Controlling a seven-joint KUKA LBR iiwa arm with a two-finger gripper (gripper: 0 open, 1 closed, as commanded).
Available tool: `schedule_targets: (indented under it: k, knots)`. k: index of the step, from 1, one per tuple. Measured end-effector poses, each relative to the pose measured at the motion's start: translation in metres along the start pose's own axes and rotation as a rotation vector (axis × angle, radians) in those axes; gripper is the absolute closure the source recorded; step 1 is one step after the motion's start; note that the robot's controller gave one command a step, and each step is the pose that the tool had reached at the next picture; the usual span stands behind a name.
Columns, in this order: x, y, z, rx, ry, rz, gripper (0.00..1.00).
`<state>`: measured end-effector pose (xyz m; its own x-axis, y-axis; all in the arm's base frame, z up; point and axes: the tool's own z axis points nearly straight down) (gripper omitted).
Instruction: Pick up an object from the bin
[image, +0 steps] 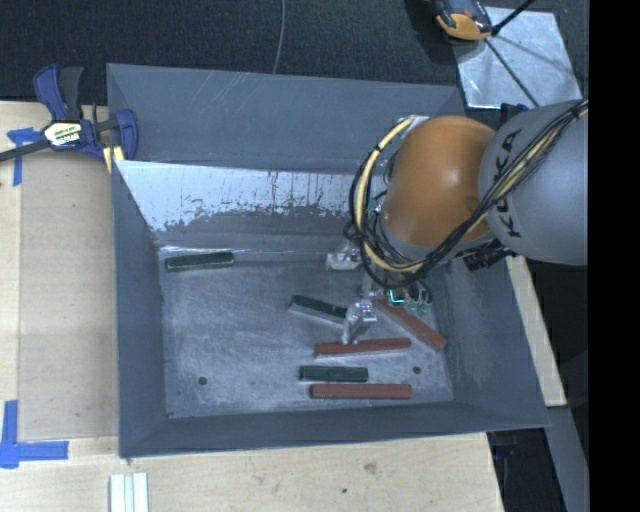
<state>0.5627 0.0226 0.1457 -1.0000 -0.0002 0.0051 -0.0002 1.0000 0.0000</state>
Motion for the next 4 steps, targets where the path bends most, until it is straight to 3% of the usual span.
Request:
schedule_targets:
  k: [1,2,3,4]
  knots:
    - [-0.002,0.0,-0.004,0.0,-0.008,0.0,0.0]
    - [0.009,0.02,0.062,-0.003,0.007,0.081,1.0]
    - [0.009,0.02,0.062,-0.003,0.007,0.081,1.0]
    - [-0.01,0.024,-0.131,-0.001,-0.007,0.073,1.0]
